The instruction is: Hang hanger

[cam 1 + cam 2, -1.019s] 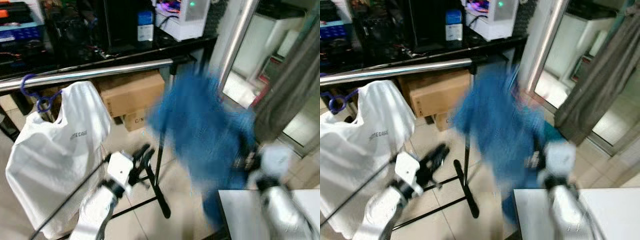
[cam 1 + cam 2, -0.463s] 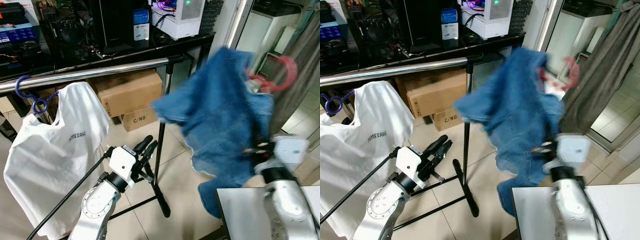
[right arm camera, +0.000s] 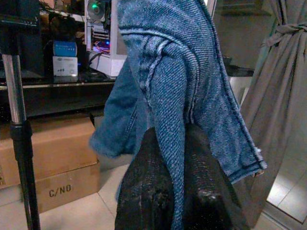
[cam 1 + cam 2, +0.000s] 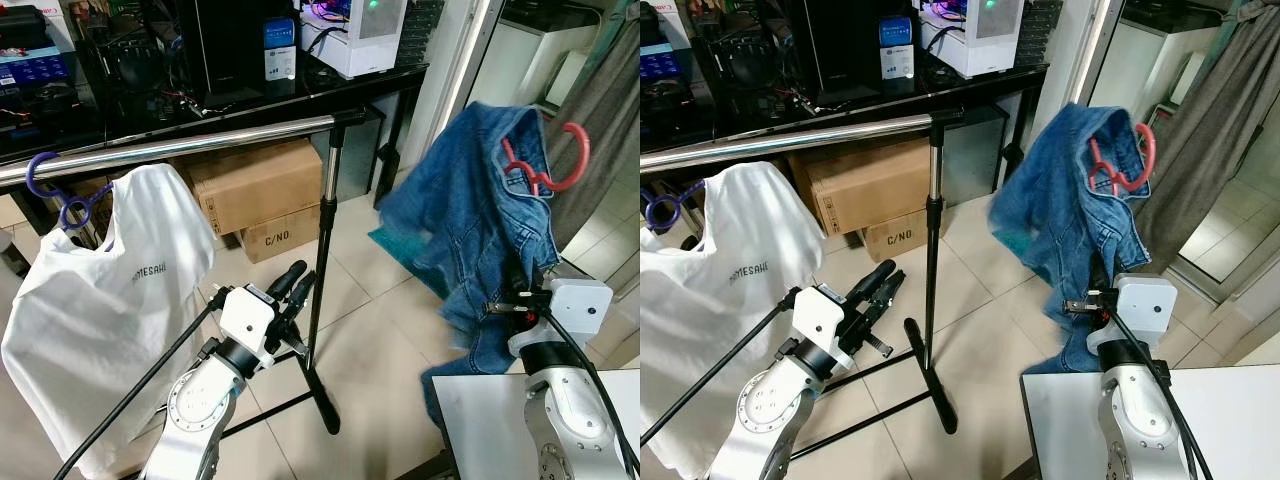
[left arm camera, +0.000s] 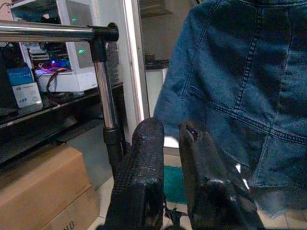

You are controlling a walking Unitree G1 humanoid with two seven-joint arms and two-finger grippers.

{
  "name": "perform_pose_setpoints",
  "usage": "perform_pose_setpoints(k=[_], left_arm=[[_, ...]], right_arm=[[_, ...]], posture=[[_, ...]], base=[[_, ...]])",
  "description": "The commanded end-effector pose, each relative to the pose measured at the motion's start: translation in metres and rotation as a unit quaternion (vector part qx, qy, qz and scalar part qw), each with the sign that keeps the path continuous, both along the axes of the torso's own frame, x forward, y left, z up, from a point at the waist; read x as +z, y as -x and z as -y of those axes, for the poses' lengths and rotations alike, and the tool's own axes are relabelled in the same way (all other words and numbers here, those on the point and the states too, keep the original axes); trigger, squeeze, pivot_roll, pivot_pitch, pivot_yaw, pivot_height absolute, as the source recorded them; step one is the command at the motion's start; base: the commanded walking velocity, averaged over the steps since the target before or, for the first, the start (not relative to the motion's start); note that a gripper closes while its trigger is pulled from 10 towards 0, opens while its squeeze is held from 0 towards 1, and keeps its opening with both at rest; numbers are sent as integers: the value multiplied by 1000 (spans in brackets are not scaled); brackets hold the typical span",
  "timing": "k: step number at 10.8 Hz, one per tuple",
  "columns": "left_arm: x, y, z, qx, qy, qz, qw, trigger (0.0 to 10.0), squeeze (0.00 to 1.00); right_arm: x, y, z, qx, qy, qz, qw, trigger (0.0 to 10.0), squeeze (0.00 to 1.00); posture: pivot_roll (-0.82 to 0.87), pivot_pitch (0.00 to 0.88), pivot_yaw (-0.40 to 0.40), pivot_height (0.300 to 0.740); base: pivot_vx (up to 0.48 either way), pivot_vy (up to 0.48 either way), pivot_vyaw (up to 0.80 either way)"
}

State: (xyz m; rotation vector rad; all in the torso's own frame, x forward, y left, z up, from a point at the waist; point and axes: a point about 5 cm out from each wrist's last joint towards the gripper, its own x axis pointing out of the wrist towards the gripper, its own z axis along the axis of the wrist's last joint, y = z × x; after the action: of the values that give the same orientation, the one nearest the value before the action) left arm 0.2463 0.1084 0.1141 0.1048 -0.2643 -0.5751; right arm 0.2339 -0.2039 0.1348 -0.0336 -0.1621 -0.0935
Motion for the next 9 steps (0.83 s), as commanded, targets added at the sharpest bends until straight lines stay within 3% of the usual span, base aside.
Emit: perform_pose_setpoints(k=[1,4,9], left_arm=[[6,-2,3,-3,-3,12,1000,10000,0],[5,-1,4,-9,-3,9,1000,10000,0],[4,0,4,-17,1,2,1000,10000,0]], right_arm=[[14,-1,1,-3,4,31,1000,10000,0],[12,0,-2,2,-2,28,1000,10000,0],[10,-1,-9,13,-9,25,1000,10000,0]], posture=[[44,51,-33,740],[42,53,-27,740],[47,52,-20,740]], base=[[0,-480,0],[0,-480,0],[0,0,0]])
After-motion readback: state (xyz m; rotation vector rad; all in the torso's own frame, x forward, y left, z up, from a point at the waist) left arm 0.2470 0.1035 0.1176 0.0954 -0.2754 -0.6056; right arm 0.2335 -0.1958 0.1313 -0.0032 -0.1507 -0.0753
